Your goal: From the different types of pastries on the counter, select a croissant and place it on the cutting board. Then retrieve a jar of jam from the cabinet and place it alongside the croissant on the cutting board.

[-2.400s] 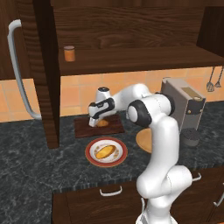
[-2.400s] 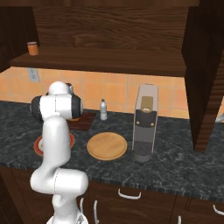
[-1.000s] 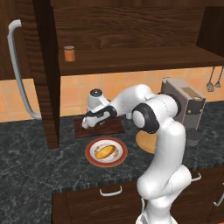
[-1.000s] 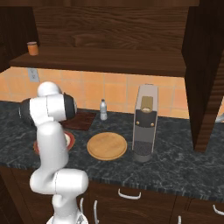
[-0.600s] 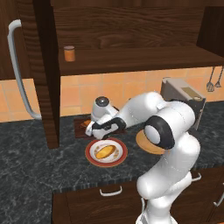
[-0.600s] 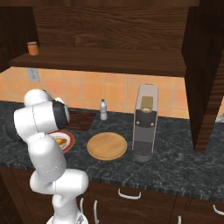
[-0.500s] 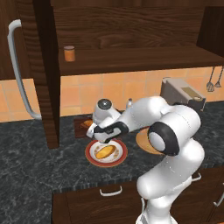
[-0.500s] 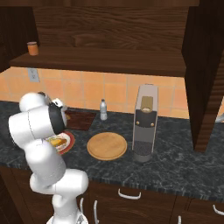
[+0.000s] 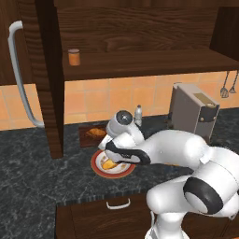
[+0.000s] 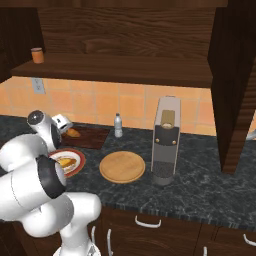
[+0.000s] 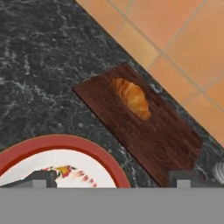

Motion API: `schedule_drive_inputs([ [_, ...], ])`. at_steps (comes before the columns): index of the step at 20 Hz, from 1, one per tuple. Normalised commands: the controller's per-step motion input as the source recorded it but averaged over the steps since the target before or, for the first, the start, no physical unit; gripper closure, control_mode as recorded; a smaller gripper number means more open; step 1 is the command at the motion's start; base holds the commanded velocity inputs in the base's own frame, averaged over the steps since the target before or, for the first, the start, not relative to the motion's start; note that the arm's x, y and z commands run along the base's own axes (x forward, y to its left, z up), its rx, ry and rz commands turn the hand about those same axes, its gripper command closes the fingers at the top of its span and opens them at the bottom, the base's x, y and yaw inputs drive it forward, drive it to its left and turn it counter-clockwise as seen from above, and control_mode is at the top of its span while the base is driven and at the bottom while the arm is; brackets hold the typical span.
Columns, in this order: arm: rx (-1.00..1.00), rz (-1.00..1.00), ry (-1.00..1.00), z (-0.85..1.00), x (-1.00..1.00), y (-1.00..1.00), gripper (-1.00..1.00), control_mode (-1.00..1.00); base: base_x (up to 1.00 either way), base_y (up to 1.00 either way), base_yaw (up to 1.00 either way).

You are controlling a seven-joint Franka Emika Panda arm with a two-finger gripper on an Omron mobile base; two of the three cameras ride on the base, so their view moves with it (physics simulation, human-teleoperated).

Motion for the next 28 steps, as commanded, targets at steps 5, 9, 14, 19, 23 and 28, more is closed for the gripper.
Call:
schedule_drive_inputs([
  [5, 0.03, -0.02, -0.08, 0.83, -0.46, -0.04, -1.00, -1.00, 0.00, 0.00, 0.00],
  [9, 0.00, -0.02, 0.00, 0.99, -0.35, 0.00, -1.00, -1.00, 0.00, 0.00, 0.00],
  [14, 0.02, -0.02, 0.00, 0.86, -0.43, 0.00, -1.00, -1.00, 0.00, 0.00, 0.00],
  [19, 0.06, -0.02, -0.06, 0.33, -0.49, -0.04, -1.00, -1.00, 0.00, 0.00, 0.00],
  [23, 0.12, 0.00, -0.08, 0.67, -0.33, -0.02, -1.00, -1.00, 0.00, 0.00, 0.00],
  [28, 0.07, 0.00, -0.09, 0.81, -0.24, -0.01, -1.00, -1.00, 0.00, 0.00, 0.00],
])
